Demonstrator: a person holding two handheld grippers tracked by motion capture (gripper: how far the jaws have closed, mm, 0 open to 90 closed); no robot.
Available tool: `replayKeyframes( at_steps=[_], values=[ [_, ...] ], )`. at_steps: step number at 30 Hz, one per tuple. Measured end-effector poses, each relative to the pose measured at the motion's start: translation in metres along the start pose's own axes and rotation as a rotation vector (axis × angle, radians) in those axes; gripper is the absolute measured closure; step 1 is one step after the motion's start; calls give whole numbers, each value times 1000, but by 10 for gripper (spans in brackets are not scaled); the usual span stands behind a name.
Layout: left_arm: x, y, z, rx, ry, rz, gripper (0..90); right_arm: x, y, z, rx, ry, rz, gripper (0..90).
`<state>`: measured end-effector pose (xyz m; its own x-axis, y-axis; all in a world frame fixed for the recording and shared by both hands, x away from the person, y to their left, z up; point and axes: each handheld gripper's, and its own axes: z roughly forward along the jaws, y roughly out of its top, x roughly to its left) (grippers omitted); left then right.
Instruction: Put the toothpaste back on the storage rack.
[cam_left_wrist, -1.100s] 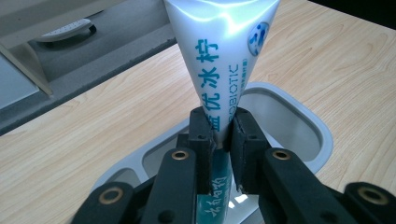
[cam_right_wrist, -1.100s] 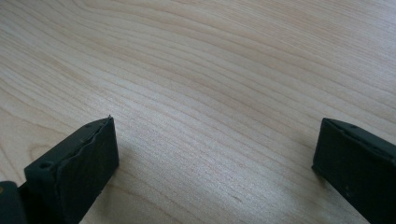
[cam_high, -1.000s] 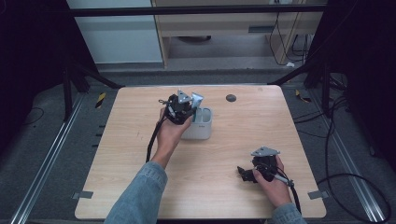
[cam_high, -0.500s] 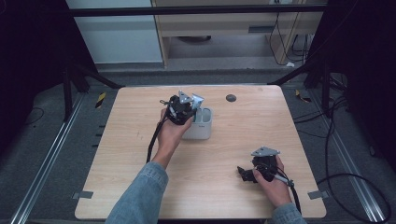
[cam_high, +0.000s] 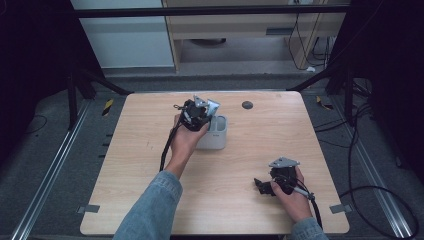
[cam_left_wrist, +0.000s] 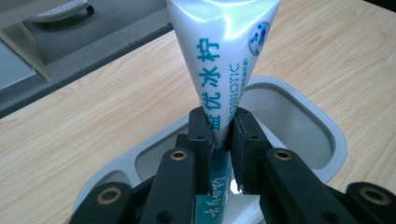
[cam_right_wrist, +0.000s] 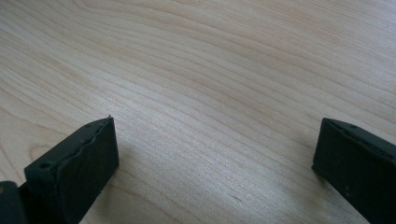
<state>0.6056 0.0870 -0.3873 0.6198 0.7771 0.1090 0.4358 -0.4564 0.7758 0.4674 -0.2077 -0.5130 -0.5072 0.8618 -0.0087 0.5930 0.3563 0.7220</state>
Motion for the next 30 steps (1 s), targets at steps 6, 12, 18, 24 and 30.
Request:
replayKeyframes(
  at_steps=[6, 12, 18, 24, 30],
  values=[
    [-2, 2, 4, 4, 0, -1, 785, 0, 0, 0, 0, 0, -1, 4],
    [-4, 3, 5, 4, 2, 3, 782, 0, 0, 0, 0, 0, 0, 4],
    [-5, 3, 5, 5, -1, 1, 779, 0, 0, 0, 0, 0, 0, 4],
    [-4, 2, 5, 11, -10, -6, 768, 0, 0, 0, 0, 0, -1, 4],
    [-4, 1, 5, 10, -14, -8, 759, 0, 0, 0, 0, 0, 0, 4]
  ],
)
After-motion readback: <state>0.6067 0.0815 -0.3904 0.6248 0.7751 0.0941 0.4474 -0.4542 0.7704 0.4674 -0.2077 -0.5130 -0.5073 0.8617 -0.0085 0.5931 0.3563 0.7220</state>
